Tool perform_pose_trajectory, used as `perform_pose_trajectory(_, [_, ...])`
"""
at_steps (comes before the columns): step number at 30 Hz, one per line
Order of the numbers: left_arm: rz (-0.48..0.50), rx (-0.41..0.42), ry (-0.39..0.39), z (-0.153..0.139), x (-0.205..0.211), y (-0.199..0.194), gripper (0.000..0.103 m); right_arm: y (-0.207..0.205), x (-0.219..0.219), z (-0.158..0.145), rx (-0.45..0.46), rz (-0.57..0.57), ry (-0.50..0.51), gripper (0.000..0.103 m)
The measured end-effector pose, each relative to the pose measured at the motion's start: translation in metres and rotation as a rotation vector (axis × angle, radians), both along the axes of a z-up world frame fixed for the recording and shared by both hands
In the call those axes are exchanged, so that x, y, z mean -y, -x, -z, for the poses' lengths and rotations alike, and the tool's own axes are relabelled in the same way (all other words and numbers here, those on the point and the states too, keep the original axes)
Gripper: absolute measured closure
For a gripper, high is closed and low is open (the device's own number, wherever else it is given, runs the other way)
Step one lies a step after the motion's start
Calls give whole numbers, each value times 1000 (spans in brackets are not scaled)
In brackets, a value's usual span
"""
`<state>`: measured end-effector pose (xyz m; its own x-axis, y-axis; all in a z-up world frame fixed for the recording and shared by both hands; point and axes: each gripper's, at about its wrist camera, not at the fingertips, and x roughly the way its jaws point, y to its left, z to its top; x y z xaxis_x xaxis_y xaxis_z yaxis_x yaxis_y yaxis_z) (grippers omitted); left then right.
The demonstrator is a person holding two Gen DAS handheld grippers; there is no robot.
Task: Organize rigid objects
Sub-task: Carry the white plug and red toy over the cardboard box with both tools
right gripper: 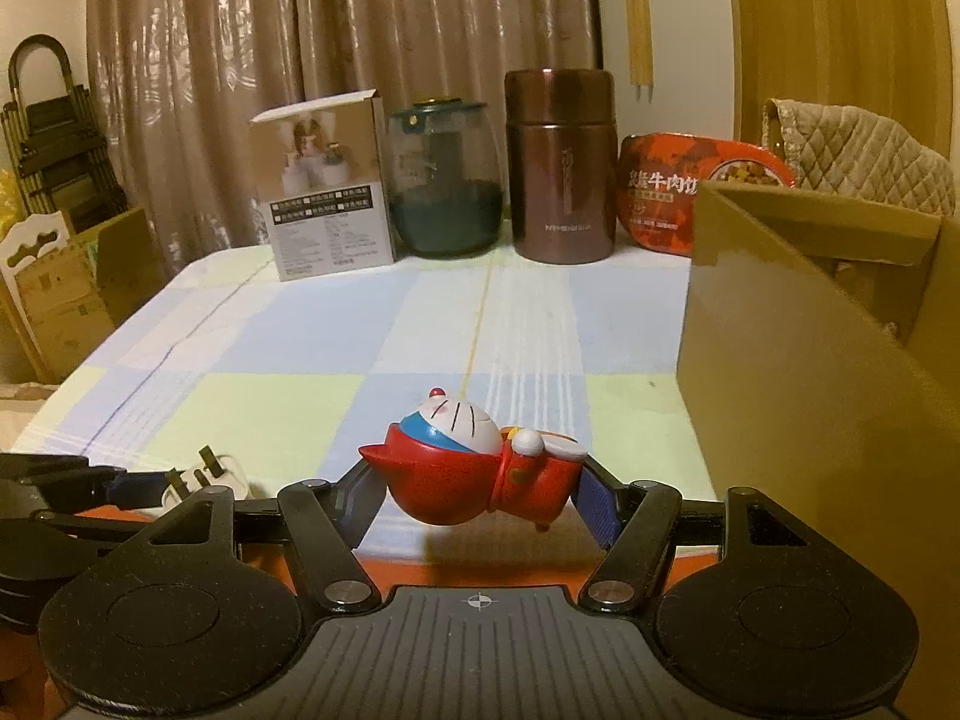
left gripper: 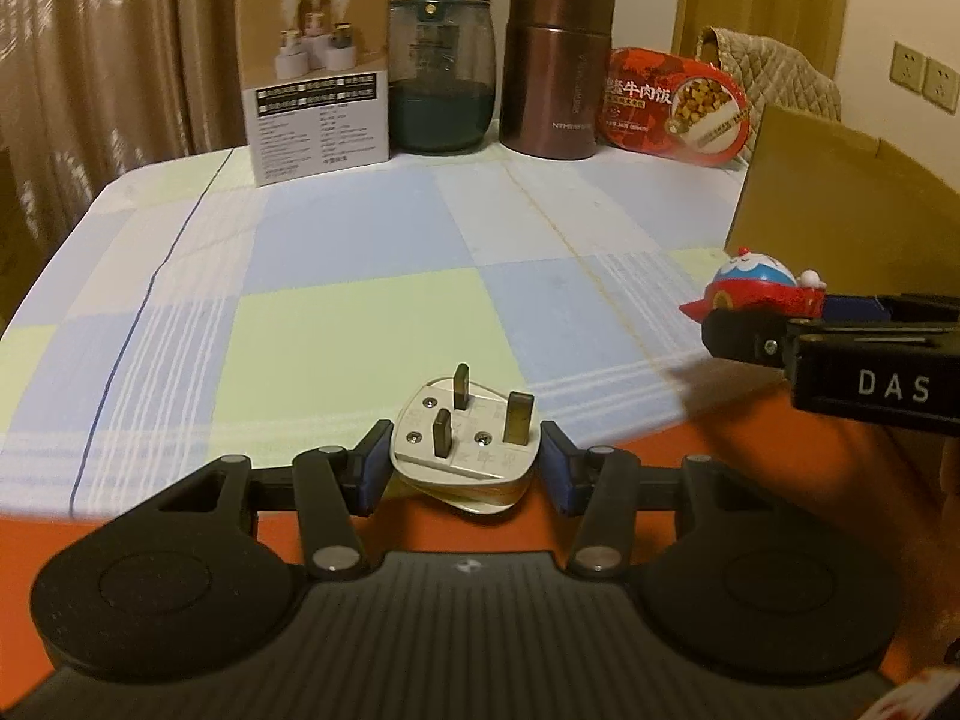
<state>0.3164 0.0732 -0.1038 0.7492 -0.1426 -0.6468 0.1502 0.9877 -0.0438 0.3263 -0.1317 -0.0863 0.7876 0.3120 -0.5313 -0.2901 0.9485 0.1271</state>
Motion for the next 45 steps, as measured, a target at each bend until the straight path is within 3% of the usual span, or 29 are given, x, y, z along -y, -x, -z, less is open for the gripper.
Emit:
perform_pose_trajectory(18, [-72,27,93,-62,37,98,57,100,29,-66,81,-76,-33,39])
perform_pose_trajectory(30, [26,74,116,-102,98,152,57,158,101,-109,187,1,-26,39])
perform_pose_trajectory(36, [102,106,121,-124,142,159,57,159,157,-124,185,122,-28,39])
perform_pose_trajectory(45, [204,122,96,-142,206,149,57,147,224,-123,123,175,-7,39])
